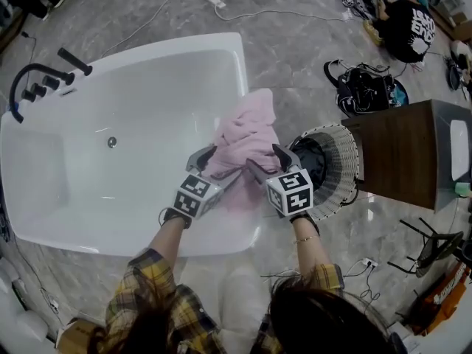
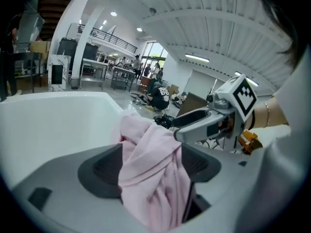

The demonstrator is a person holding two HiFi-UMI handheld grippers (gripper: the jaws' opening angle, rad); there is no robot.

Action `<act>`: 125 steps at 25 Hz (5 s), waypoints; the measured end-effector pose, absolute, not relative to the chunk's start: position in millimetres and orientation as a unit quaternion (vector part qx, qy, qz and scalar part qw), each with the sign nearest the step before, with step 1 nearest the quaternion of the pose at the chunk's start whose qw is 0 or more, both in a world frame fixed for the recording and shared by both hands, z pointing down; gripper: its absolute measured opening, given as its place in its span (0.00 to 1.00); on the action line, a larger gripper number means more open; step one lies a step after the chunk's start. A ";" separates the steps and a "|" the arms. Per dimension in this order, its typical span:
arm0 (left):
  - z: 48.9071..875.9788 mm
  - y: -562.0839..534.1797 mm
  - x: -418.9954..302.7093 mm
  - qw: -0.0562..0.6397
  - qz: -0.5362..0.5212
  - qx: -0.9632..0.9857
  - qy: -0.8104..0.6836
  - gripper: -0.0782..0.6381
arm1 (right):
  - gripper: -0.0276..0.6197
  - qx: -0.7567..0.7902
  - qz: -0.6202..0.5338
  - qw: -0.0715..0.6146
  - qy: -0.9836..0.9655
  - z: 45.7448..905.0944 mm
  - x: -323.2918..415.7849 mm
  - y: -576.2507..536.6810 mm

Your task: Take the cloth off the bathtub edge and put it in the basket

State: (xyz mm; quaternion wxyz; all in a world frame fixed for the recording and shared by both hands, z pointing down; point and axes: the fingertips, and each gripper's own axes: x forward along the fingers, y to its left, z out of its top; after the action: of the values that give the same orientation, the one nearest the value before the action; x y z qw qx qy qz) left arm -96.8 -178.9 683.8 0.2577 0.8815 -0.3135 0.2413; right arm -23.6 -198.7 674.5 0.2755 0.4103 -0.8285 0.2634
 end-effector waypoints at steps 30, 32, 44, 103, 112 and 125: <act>754.1 -166.8 -72.8 0.366 0.297 0.857 -0.207 0.50 | 0.60 0.335 0.337 0.340 -0.811 735.6 -38.4 -199.6; 752.0 -165.0 -70.7 0.364 0.297 0.858 -0.207 0.45 | 0.57 0.338 0.335 0.340 -0.811 733.9 -37.7 -198.7; 741.7 -164.7 -70.5 0.328 0.341 0.846 -0.245 0.24 | 0.18 0.341 0.269 0.374 -0.819 706.6 -45.0 -198.9; 431.2 -173.3 -42.7 0.137 0.277 0.895 -0.322 0.23 | 0.17 0.439 0.147 0.204 -0.863 390.0 -15.2 -192.0; 430.2 -190.7 47.4 0.147 0.277 0.889 -0.333 0.23 | 0.17 0.430 0.151 0.205 -0.866 387.8 73.7 -211.5; 430.3 -216.5 173.1 0.146 0.263 0.893 -0.335 0.23 | 0.17 0.439 0.157 0.203 -0.861 388.8 198.9 -233.5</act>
State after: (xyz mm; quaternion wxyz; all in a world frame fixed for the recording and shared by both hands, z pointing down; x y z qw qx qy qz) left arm 173.1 -216.5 430.3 0.1456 0.8931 -0.3347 0.2629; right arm 198.9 -233.5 388.8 0.2032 0.4390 -0.8610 0.1574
